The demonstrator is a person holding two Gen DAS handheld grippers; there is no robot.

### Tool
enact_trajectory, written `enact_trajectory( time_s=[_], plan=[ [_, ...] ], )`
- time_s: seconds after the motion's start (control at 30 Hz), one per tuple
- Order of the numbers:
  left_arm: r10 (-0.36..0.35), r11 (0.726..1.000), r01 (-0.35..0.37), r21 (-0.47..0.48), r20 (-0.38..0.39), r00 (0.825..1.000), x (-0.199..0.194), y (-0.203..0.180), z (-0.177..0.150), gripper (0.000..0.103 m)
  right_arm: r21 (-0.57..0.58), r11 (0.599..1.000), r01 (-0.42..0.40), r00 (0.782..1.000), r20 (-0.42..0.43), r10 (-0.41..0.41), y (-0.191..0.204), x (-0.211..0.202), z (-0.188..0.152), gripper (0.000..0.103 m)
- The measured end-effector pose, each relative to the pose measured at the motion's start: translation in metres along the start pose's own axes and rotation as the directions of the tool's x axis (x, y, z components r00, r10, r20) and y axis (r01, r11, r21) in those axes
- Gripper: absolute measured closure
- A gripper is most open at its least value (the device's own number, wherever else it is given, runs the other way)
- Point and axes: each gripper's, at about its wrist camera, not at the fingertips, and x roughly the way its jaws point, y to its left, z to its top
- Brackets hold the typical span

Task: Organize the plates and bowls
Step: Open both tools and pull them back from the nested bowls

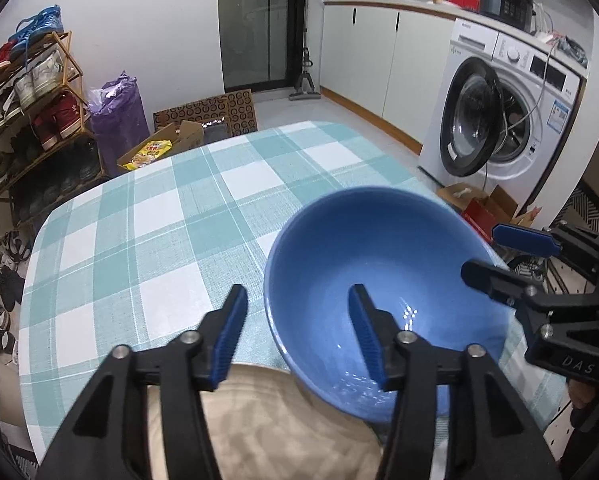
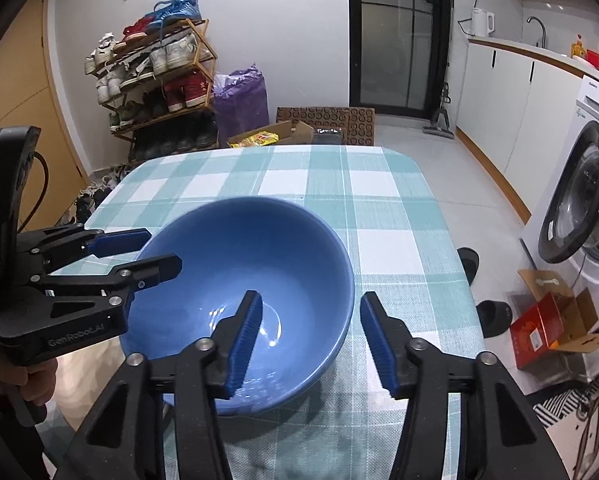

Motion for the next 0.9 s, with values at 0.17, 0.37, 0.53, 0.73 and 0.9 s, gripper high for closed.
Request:
enact_trajectory(
  time_s=[0.17,0.37,0.53,0.73,0.9],
  plan=[
    [0.003,0.999,-0.001,-0.034,0.036,0.999,-0.016,0.010,-0.002,0.045,0.009,1.000,-0.030,0.999,0.027,0.030,0.000,-0.008,0.000,0.031],
    [0.027,0.998,-0.022,-0.065,0.067,0.997,-0.034,0.025,-0.012,0.043,-0.005,0.999,-0.049,0.996,0.068,0.049,0.005,-0.022,-0.001,0.018],
    [0.058,0.995,-0.047,-0.090,0.117,0.991,-0.051,0.034,-0.023,0.007,-0.033,0.996,-0.080,0.990,0.111,0.083,0.012,-0.033,-0.003,0.004],
    [0.064,0.993,-0.048,-0.106,0.159,0.985,-0.073,0.041,-0.036,0.000,-0.076,0.992,-0.097,0.980,0.170,0.109,0.025,-0.049,-0.008,0.001],
    [0.073,0.993,-0.054,-0.106,0.189,0.979,-0.087,0.043,-0.048,0.000,-0.096,0.990,-0.103,0.972,0.203,0.121,0.032,-0.057,-0.015,0.001]
  ],
)
